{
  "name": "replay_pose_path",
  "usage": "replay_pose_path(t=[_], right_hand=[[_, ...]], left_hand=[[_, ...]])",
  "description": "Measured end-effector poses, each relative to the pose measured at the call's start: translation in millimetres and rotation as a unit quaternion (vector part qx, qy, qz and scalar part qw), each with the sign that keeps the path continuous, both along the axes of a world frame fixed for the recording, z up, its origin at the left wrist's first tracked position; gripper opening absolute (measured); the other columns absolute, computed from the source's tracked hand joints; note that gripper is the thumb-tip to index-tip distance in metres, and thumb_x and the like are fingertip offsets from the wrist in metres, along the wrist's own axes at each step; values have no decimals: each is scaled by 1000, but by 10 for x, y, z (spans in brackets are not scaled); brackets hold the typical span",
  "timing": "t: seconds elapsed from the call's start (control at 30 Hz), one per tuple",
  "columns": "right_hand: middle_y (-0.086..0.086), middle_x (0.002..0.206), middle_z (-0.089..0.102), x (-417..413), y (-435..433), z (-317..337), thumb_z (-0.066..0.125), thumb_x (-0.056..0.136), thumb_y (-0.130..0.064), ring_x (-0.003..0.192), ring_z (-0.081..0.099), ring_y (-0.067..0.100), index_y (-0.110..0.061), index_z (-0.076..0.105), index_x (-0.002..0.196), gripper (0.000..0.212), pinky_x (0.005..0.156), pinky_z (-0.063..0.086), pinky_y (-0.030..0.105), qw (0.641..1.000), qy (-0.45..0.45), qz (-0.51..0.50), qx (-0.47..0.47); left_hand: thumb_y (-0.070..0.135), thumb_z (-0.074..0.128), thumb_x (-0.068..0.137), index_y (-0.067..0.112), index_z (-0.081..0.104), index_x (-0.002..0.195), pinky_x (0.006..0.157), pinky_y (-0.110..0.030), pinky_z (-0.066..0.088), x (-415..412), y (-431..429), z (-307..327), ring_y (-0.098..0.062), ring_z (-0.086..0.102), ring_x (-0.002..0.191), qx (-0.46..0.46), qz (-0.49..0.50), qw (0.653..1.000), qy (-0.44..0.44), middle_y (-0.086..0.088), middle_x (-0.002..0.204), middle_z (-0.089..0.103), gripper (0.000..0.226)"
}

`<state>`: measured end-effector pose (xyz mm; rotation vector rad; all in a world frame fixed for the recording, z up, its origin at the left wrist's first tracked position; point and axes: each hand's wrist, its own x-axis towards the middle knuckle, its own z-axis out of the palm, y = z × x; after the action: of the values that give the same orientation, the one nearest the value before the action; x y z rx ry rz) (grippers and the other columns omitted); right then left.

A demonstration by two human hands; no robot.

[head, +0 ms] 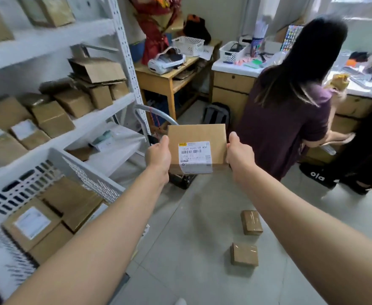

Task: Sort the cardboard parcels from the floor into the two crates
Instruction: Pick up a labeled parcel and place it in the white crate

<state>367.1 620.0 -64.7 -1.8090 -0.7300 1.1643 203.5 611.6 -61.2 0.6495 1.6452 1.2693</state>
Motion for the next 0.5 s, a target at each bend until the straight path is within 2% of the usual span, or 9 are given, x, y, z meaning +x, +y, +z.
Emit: replay_pose_path(t=[0.07,0.13,0.17,0.23,0.3,0.4,0.47,0.5], right_hand=[[8,109,64,-99,-28,68,36,93,-50,94,59,26,-8,63,112,54,56,37,29,999,1,31,8],[9,108,65,-221,-74,121,35,94,-52,92,60,26,-7,65,110,56,63,41,30,998,-1,59,23],[10,107,66,-287,-103,151,35,94,-53,90,60,25,-7,65,108,57,67,43,31,997,2,74,26],[11,104,68,-422,-141,185,34,92,-58,86,60,25,-8,65,107,60,69,47,33,995,23,98,22],[10,105,67,-568,-185,219,34,89,-63,85,60,24,-10,63,113,65,63,46,31,991,46,126,12],[9,113,63,-823,-273,263,33,87,-68,91,57,23,-10,57,123,72,58,40,31,982,52,180,4],[8,109,63,-1014,-324,267,33,88,-68,88,56,23,-9,57,121,72,70,48,35,976,57,211,0],[8,106,63,-1114,-363,278,34,88,-68,89,57,23,-9,56,118,70,80,51,38,972,63,225,-2]], left_hand=[[41,45,94,13,63,96,69,-32,54,-122,-144,69,-21,64,80,-1,36,999,-11,-6,95,69,33],[48,44,94,13,59,106,83,-44,55,-241,-306,124,-26,64,91,-7,67,997,-27,-8,105,67,40],[52,43,94,14,57,107,85,-46,54,-297,-389,152,-28,64,92,-6,83,996,-35,-9,106,66,42],[58,42,93,16,55,106,75,-42,55,-407,-556,209,-27,64,87,1,119,991,-59,-8,101,65,46],[60,44,91,18,56,102,65,-37,54,-536,-727,249,-24,64,81,3,150,986,-74,-7,97,65,45],[50,53,91,20,57,100,63,-33,53,-747,-995,273,-21,63,83,3,186,979,-84,-5,99,65,32],[38,54,94,17,58,101,56,-28,47,-875,-1162,306,-16,58,76,10,206,974,-96,-2,91,62,22],[33,53,94,17,58,95,56,-29,45,-943,-1245,322,-15,56,73,13,218,971,-98,-2,88,60,17]])
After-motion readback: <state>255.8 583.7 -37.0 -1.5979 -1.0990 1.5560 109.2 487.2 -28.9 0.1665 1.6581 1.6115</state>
